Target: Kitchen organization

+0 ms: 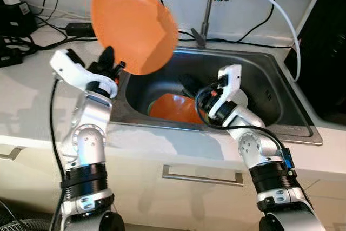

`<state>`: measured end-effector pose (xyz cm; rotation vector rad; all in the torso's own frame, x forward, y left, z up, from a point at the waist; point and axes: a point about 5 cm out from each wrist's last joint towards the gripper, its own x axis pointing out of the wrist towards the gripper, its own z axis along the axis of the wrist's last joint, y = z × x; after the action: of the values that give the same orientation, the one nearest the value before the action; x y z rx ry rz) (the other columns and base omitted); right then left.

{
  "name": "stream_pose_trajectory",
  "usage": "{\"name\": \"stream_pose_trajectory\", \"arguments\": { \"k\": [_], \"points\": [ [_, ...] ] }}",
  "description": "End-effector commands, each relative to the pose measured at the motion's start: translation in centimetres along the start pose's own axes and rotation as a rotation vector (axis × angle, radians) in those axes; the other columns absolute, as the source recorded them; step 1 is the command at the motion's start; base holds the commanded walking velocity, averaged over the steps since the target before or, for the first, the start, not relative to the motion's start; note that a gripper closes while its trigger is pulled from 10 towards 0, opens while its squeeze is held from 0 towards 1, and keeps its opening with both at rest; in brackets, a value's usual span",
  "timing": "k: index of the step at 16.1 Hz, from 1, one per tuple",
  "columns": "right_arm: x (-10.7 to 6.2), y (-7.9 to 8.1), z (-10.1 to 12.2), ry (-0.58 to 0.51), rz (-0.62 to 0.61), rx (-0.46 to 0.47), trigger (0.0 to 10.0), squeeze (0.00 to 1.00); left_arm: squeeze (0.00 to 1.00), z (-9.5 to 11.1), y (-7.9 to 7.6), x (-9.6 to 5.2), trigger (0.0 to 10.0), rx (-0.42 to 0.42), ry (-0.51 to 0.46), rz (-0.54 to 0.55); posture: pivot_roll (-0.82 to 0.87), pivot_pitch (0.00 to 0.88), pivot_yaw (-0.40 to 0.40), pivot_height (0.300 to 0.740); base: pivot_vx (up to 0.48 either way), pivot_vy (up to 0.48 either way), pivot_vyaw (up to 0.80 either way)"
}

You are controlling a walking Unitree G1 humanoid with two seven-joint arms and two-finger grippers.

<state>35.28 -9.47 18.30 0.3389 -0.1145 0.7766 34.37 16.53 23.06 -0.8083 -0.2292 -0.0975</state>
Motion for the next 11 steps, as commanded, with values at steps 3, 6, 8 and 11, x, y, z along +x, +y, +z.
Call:
{"name": "stream_pose_trajectory", "arguments": {
  "k": [3, 6, 8, 11],
  "points": [
    [0.2, -0.3, 0.3, -0.003, -0.030, 0.003, 10.0, 0.00, 0.00, -0.8, -1.3, -0.1, 10.0, -0.012, 0.029, -0.084, 0.11, 0.000, -0.012, 0.740, 0.000, 0.000, 0.00],
    [0.3, -0.4, 0.2, -0.006, -0.041, 0.041, 10.0, 1.00, 0.00, -1.4, -1.5, -0.2, 10.0, -0.018, 0.059, -0.104, 0.11, 0.000, -0.004, 0.740, 0.000, 0.000, 0.00],
    [0.3, -0.5, 0.2, -0.007, -0.058, 0.034, 10.0, 1.00, 0.00, -1.6, -1.5, -0.3, 10.0, -0.019, 0.066, -0.109, 0.11, 0.000, -0.002, 0.740, 0.000, 0.000, 0.00],
    [0.3, -1.1, 0.0, -0.014, -0.124, 0.075, 10.0, 0.00, 0.00, -1.9, -1.4, -0.5, 10.0, -0.024, 0.087, -0.113, 0.11, 0.000, 0.008, 0.740, 0.000, 0.000, 0.00]
  ]
}}
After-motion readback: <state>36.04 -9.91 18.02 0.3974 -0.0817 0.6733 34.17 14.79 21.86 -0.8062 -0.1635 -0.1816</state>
